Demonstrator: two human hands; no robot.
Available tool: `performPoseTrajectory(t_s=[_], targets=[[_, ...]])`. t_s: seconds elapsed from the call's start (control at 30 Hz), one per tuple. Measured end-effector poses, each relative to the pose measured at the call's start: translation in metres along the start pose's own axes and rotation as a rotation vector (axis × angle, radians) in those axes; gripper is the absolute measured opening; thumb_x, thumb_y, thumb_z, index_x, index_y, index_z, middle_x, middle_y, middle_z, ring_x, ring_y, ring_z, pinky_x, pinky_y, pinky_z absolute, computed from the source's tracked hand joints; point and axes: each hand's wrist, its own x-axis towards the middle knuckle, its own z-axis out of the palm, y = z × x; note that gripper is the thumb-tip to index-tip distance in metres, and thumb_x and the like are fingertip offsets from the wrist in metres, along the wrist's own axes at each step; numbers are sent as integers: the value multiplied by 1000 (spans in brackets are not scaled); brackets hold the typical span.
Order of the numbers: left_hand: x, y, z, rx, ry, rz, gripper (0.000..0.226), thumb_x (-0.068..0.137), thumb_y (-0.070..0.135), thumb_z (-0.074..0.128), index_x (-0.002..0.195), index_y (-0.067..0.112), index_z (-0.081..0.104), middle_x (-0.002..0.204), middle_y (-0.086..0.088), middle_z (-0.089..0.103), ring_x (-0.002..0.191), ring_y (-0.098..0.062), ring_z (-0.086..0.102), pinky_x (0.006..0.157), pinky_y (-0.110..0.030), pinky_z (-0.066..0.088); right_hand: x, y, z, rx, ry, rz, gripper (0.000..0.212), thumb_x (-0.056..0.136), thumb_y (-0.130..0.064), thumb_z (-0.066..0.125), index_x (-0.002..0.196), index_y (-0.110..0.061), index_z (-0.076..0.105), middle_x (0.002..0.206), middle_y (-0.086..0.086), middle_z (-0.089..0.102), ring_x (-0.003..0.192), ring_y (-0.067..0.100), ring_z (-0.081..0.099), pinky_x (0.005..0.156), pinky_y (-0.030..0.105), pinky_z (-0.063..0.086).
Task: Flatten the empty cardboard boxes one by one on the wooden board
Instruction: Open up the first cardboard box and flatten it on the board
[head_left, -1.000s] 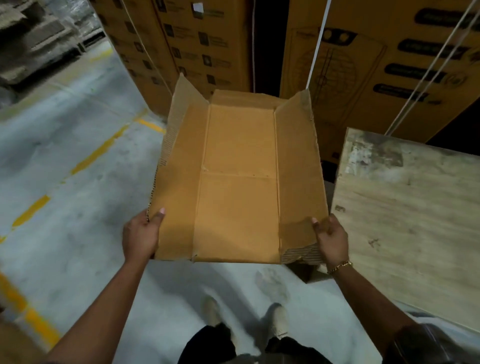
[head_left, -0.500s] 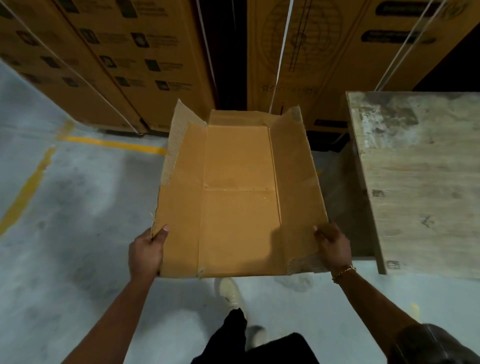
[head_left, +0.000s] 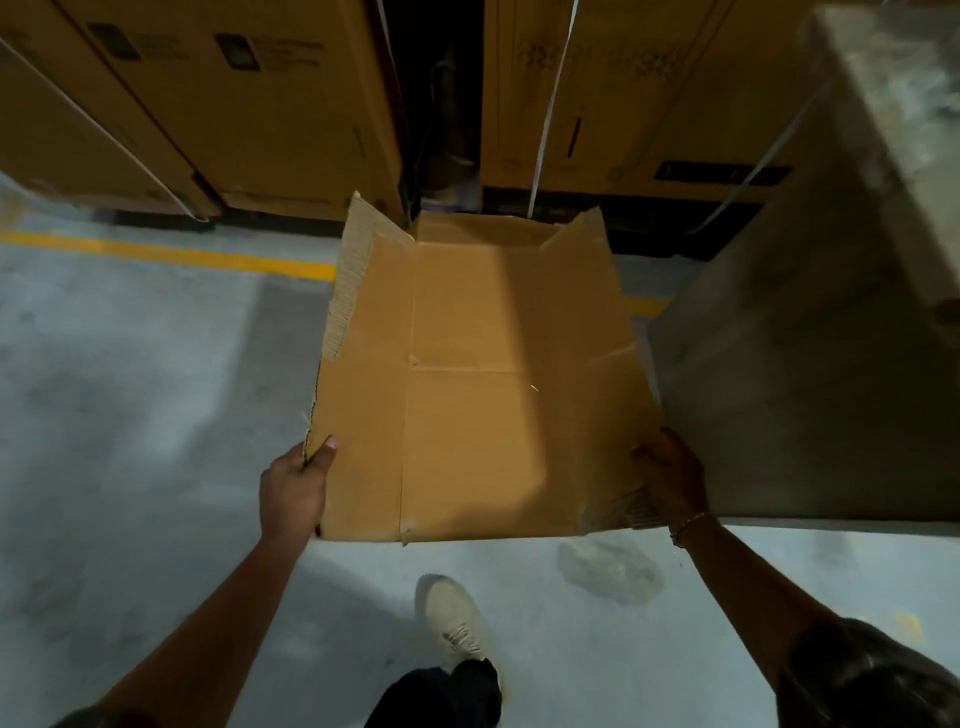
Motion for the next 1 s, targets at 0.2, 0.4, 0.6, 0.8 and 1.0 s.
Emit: performPoseTrajectory(t_s=[0.2, 0.4, 0.6, 0.8, 1.0], targets=[[69, -87, 75, 8, -37, -35, 37, 94, 44, 61, 106, 11, 73, 94, -10, 72, 88, -30, 66, 85, -42, 52, 69, 97, 74, -55, 18, 49, 26, 94, -10, 60, 120, -9, 64, 110, 6, 62, 99, 23, 53, 82, 31, 36], [115, -170, 115, 40, -62, -111, 41, 95, 45, 60, 114, 9, 69, 102, -10, 70, 94, -32, 65, 90, -45, 51, 105, 171, 133, -50, -42, 117, 37, 84, -33, 62, 117, -18, 62, 106, 7, 65, 99, 32, 60, 82, 38, 43], [137, -217, 128, 173, -207, -196, 34, 100, 29, 56, 122, 4, 60, 115, -17, 64, 107, -39, 59, 97, -51, 46, 123, 213, 161, -153, -180, 205, 36, 96, -21, 56, 132, -16, 52, 120, 11, 63, 104, 32, 61, 86, 45, 51], [113, -209, 104, 176, -275, -309, 48, 95, 40, 61, 136, 15, 50, 131, -15, 59, 117, -34, 56, 99, -41, 45, 82, 200, 143, -112, -196, 294, 46, 97, -30, 59, 141, -27, 45, 131, 0, 60, 117, 26, 55, 105, 49, 43], [44, -126, 52, 553, -345, 60, 62, 99, 51, 47, 149, 17, 38, 154, -8, 41, 140, -29, 39, 112, -45, 34, 7, 128, 88, -371, -281, 145, 64, 97, -43, 55, 152, -21, 32, 154, 6, 40, 137, 29, 43, 111, 43, 35]])
